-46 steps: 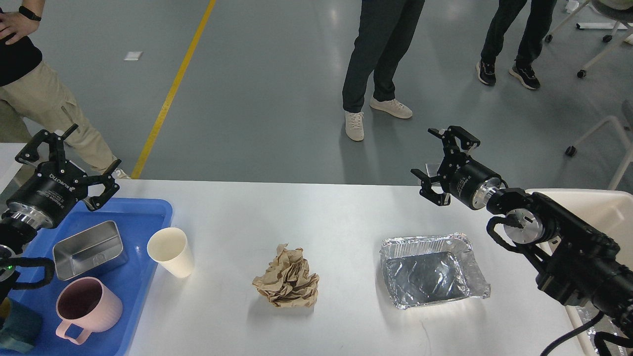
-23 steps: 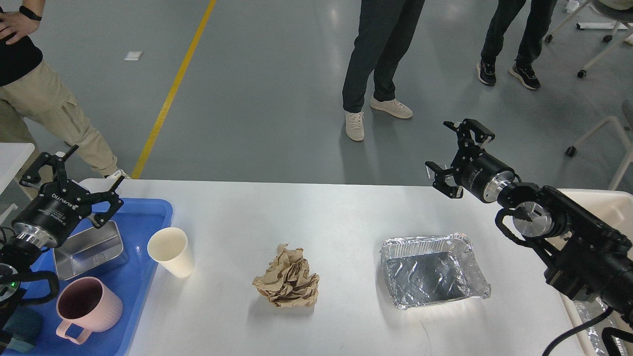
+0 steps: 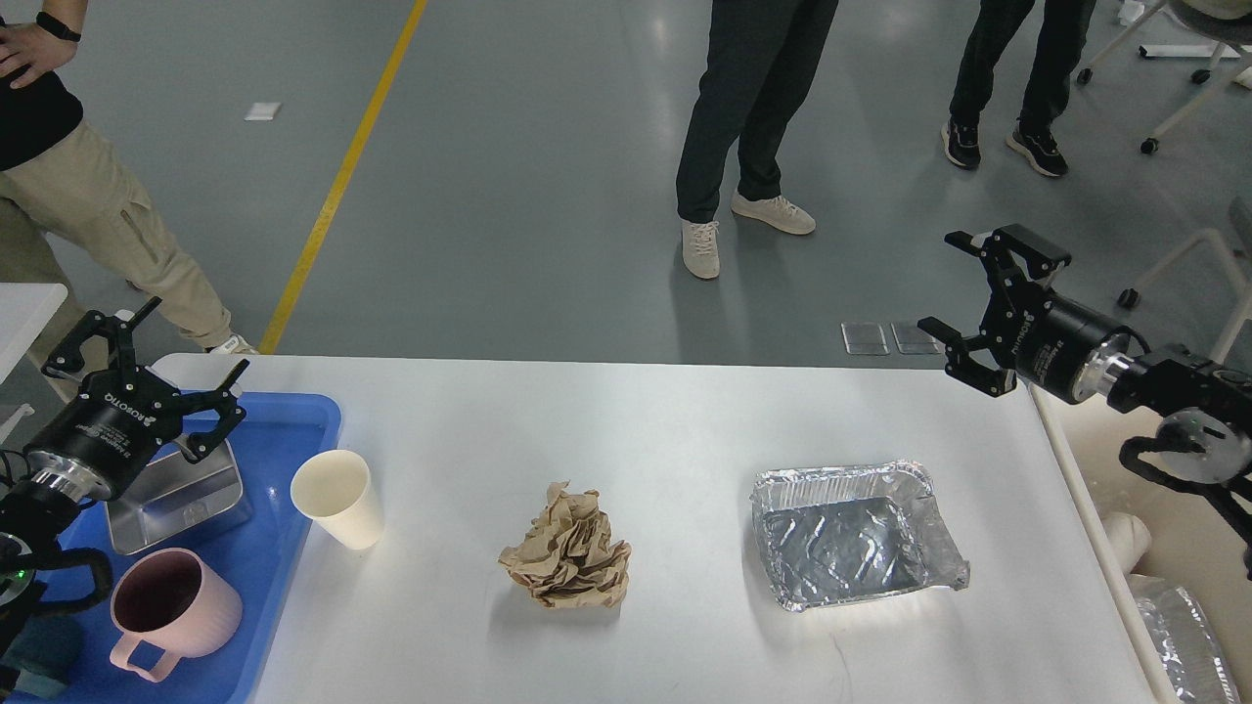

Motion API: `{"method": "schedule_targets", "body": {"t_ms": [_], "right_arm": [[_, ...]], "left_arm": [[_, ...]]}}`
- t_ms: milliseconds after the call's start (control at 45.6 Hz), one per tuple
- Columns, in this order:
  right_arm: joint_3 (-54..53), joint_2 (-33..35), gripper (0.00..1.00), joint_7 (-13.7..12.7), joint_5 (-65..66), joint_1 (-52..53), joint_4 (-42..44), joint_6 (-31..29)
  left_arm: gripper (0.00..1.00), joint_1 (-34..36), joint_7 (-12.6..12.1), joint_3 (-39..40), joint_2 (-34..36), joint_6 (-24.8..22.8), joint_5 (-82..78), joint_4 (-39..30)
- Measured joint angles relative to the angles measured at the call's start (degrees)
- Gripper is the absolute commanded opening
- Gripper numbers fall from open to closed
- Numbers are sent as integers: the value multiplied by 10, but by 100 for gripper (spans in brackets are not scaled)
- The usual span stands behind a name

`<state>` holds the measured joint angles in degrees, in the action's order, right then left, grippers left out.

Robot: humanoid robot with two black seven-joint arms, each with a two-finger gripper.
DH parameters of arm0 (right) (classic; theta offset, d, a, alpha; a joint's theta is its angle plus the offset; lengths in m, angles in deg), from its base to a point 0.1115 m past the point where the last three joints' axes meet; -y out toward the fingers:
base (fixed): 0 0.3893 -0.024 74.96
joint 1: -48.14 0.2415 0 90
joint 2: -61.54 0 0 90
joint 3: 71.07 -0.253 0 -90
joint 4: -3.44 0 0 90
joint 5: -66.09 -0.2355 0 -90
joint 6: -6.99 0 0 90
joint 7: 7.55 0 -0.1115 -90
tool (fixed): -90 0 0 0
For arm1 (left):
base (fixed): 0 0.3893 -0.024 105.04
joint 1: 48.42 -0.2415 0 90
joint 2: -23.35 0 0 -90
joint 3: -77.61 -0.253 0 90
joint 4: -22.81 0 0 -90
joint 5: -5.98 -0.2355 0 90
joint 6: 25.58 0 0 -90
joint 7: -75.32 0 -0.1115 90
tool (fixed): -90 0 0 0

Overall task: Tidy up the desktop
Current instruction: 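Swing the right gripper down toward the foil tray's near edge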

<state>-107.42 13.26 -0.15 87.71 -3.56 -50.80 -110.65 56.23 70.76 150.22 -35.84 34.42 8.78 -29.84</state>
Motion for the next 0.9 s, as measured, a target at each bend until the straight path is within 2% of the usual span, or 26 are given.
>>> {"method": "schedule_targets", "body": {"t_ms": [197, 460, 701, 898], "right_arm": [[35, 86, 100, 28, 96, -39, -77, 0], [71, 273, 100, 69, 175, -79, -216, 4], [91, 407, 100, 74, 178, -82, -282, 5], [90, 458, 100, 75, 178, -81, -297, 28]], "left_arm": [[97, 6, 0, -1, 0, 1, 0, 0], [97, 21, -2, -2, 0, 2, -8, 3], [97, 27, -2, -2, -4, 6, -15, 4], [97, 28, -2, -2, -5, 12, -21, 4]]}}
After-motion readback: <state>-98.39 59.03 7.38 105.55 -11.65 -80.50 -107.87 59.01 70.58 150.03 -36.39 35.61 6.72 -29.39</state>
